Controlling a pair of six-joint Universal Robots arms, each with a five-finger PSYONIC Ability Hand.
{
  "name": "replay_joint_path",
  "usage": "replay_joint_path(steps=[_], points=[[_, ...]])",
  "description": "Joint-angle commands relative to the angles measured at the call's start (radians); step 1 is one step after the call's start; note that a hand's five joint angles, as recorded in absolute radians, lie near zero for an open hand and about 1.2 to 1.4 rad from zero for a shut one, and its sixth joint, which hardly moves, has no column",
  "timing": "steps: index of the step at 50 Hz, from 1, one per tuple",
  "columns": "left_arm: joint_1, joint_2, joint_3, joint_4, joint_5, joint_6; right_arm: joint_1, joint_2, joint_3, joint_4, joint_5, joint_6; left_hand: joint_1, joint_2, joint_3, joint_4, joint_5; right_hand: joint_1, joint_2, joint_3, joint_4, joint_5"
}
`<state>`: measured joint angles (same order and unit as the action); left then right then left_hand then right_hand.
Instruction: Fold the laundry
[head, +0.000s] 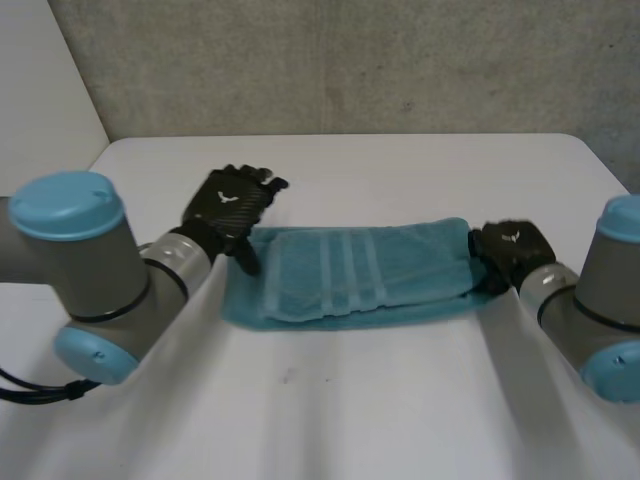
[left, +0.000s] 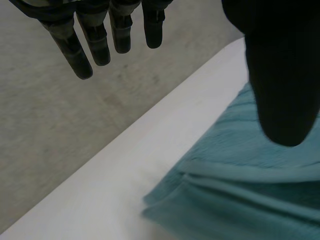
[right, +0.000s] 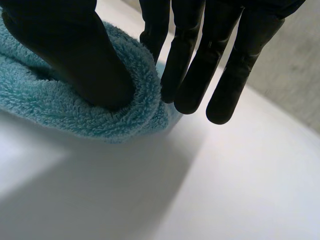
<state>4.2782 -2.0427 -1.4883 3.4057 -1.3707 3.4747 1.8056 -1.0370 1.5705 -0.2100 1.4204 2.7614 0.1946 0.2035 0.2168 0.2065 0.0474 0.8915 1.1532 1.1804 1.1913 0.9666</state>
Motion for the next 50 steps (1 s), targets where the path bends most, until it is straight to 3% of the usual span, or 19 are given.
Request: replay_joint_path(steps=[1,4,5,9,14,16,17,23,28,35,40,45,50], points=[[0.086,0.131,-0.104,-0.002,-0.056,-0.002,0.284,0.005,-0.292,0.04,0.011,-0.037,-0.01,-0.019,-0.033,-0.022,-0.038,0.505,0.243,0.216,0.205,0.255],[0.098,0.171,-0.132,-0.002,-0.099,-0.002,0.351,0.043,-0.354,0.058,0.003,-0.04,-0.01,-0.019,-0.033,-0.022,-0.038,0.505,0.243,0.216,0.205,0.255],[0.103,0.182,-0.139,-0.002,-0.109,-0.002,0.439,0.128,-0.43,0.082,-0.011,-0.051,-0.01,-0.019,-0.033,-0.022,-0.038,0.505,0.243,0.216,0.205,0.255],[0.135,0.217,-0.167,-0.002,-0.151,-0.003,0.581,0.237,-0.522,0.095,-0.011,-0.069,-0.013,-0.022,-0.036,-0.025,-0.041,0.505,0.243,0.216,0.205,0.255],[0.144,0.22,-0.171,0.001,-0.154,-0.005,0.636,0.305,-0.552,0.095,-0.006,-0.127,-0.016,-0.025,-0.038,-0.028,-0.044,0.471,0.209,0.182,0.171,0.221],[0.137,0.217,-0.156,0.003,-0.153,-0.006,0.632,0.31,-0.553,0.09,0.028,-0.155,-0.016,-0.025,-0.038,-0.028,-0.044,-0.593,-0.855,-0.882,-0.893,-0.843],[0.132,0.208,-0.146,0.006,-0.151,-0.009,0.627,0.305,-0.555,0.089,0.04,-0.154,-0.013,-0.022,-0.036,-0.025,-0.041,-0.694,-0.956,-0.983,-0.994,-0.944],[0.097,0.154,-0.049,-0.005,-0.131,-0.091,0.574,0.168,-0.488,0.095,0.14,-0.054,-0.008,-0.016,-0.03,-0.019,-0.035,-0.717,-0.979,-1.006,-1.017,-0.967],[0.032,0.098,0.04,-0.031,-0.107,-0.186,0.45,0.033,-0.396,0.095,0.117,0.166,0.001,-0.008,-0.021,-0.011,-0.026,-0.717,-0.979,-1.006,-1.017,-0.967],[-0.044,-0.039,0.174,-0.173,-0.059,-0.308,0.393,0.028,-0.399,0.135,0.038,0.276,0.007,-0.002,-0.015,-0.005,-0.02,-0.717,-0.979,-1.006,-1.017,-0.967],[-0.061,-0.099,0.18,-0.218,-0.083,-0.335,0.363,0.175,-0.506,0.242,-0.006,0.29,0.025,0.016,0.003,0.013,-0.003,-0.717,-0.979,-1.006,-1.017,-0.967],[-0.058,-0.151,0.166,-0.226,-0.181,-0.322,0.341,0.294,-0.605,0.352,-0.014,0.29,0.022,0.013,0.0,0.01,-0.005,-0.717,-0.979,-1.006,-1.017,-0.967],[-0.044,-0.18,0.137,-0.233,-0.194,-0.304,0.336,0.374,-0.685,0.432,-0.017,0.287,0.016,0.007,-0.006,0.004,-0.011,-0.717,-0.979,-1.006,-1.017,-0.967]])
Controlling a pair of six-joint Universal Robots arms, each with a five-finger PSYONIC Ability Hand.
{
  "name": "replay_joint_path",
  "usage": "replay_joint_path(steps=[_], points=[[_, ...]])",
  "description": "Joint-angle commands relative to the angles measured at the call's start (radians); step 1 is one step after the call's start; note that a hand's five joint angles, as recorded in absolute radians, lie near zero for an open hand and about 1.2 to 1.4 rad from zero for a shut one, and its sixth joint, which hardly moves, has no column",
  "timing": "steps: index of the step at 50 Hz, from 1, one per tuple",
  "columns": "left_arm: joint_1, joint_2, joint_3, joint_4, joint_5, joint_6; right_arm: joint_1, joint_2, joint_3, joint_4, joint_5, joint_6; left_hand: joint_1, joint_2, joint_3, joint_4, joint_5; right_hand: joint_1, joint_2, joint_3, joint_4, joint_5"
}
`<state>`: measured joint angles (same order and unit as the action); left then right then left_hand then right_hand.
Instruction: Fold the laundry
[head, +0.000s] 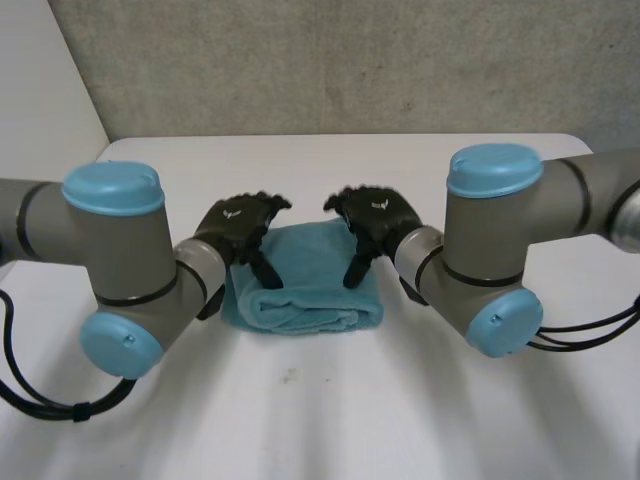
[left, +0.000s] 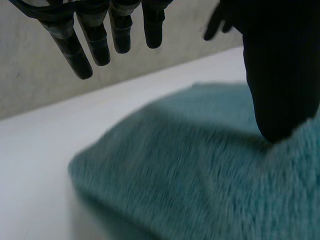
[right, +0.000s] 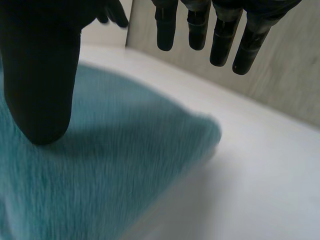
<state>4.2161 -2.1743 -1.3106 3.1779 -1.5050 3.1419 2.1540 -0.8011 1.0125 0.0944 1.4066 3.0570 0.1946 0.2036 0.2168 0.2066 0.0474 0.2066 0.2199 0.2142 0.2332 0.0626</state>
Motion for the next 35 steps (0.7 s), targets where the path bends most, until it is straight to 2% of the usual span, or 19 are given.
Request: replay_joint_path(steps=[1,9,13,16,17,19,25,29,35], points=[[0.018,-0.048,-0.044,-0.006,-0.06,0.036,-0.013,0.144,-0.135,0.137,-0.003,-0.009,0.016,0.007,-0.006,0.004,-0.011,-0.032,-0.045,-0.04,-0.059,-0.063],[0.018,-0.018,-0.047,-0.006,-0.06,0.174,-0.014,0.123,-0.19,0.186,-0.001,-0.008,0.004,-0.005,-0.018,-0.008,-0.023,-0.032,-0.045,-0.04,-0.059,-0.063],[0.015,0.056,-0.019,-0.012,-0.055,0.201,-0.016,0.033,-0.195,0.191,0.006,-0.006,-0.002,-0.011,-0.024,-0.014,-0.029,-0.032,-0.045,-0.04,-0.059,-0.063],[0.021,0.142,0.039,-0.038,-0.038,0.195,-0.028,-0.052,-0.189,0.186,0.014,0.002,-0.002,-0.011,-0.024,-0.014,-0.029,-0.032,-0.045,-0.04,-0.059,-0.063],[0.022,0.163,0.054,-0.048,-0.035,0.194,-0.063,-0.138,-0.178,0.179,0.04,0.02,-0.002,-0.011,-0.024,-0.014,-0.029,-0.032,-0.045,-0.04,-0.059,-0.063],[0.027,0.203,0.085,-0.082,-0.032,0.188,-0.075,-0.173,-0.173,0.177,0.055,0.026,-0.002,-0.011,-0.024,-0.014,-0.029,-0.032,-0.045,-0.04,-0.059,-0.063],[0.139,0.351,0.182,-0.278,-0.031,0.097,-0.161,-0.4,-0.046,0.177,0.213,0.014,-0.005,-0.014,-0.027,-0.017,-0.032,-0.032,-0.045,-0.04,-0.059,-0.063],[0.192,0.437,0.168,-0.346,-0.008,0.064,-0.189,-0.461,0.015,0.179,0.227,-0.009,-0.005,-0.014,-0.027,-0.017,-0.032,-0.032,-0.045,-0.04,-0.059,-0.063],[0.222,0.488,0.142,-0.349,0.037,0.056,-0.238,-0.549,0.139,0.145,0.227,-0.055,-0.005,-0.014,-0.027,-0.017,-0.032,-0.032,-0.045,-0.04,-0.059,-0.063]])
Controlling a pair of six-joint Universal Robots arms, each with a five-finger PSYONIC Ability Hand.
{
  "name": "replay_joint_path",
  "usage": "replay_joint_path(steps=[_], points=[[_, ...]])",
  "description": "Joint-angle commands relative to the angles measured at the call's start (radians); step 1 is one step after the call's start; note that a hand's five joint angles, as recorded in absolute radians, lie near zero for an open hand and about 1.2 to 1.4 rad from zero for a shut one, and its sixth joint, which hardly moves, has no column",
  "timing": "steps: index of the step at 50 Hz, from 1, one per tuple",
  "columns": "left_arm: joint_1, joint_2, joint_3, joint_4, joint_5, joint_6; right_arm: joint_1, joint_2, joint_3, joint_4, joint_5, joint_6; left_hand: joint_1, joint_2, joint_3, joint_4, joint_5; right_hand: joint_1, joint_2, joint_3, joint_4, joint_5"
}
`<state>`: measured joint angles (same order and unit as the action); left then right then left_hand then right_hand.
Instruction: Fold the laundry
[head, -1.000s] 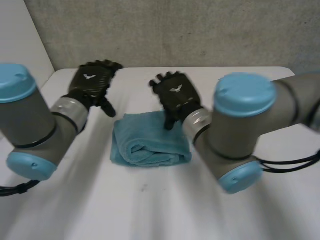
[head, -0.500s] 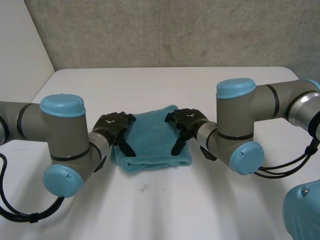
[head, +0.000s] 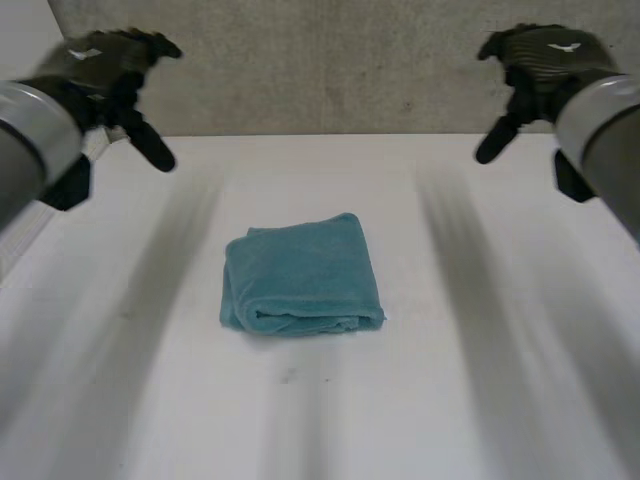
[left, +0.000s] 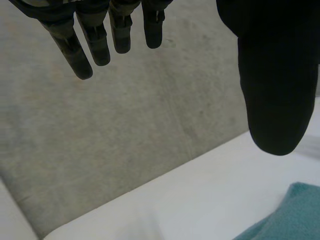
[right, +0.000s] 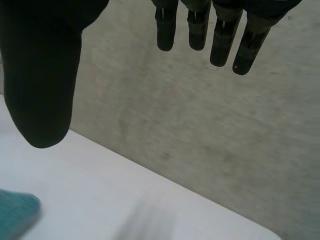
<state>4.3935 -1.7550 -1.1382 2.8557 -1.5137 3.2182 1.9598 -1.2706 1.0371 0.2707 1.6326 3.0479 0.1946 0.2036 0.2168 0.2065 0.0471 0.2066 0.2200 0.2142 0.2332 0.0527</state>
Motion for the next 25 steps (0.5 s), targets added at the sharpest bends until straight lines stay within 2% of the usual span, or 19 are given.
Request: replay_joint_path(steps=[1,25], points=[[0.041,0.074,-0.037,-0.027,0.047,-0.02,-0.044,-0.079,0.115,-0.031,0.001,-0.046,-0.005,-0.014,-0.027,-0.017,-0.032,-0.032,-0.045,-0.04,-0.059,-0.053],[0.027,0.088,-0.101,-0.016,0.033,-0.029,-0.036,-0.087,0.138,-0.045,0.003,-0.06,-0.01,-0.019,-0.033,-0.022,-0.037,-0.032,-0.045,-0.04,-0.059,-0.053]])
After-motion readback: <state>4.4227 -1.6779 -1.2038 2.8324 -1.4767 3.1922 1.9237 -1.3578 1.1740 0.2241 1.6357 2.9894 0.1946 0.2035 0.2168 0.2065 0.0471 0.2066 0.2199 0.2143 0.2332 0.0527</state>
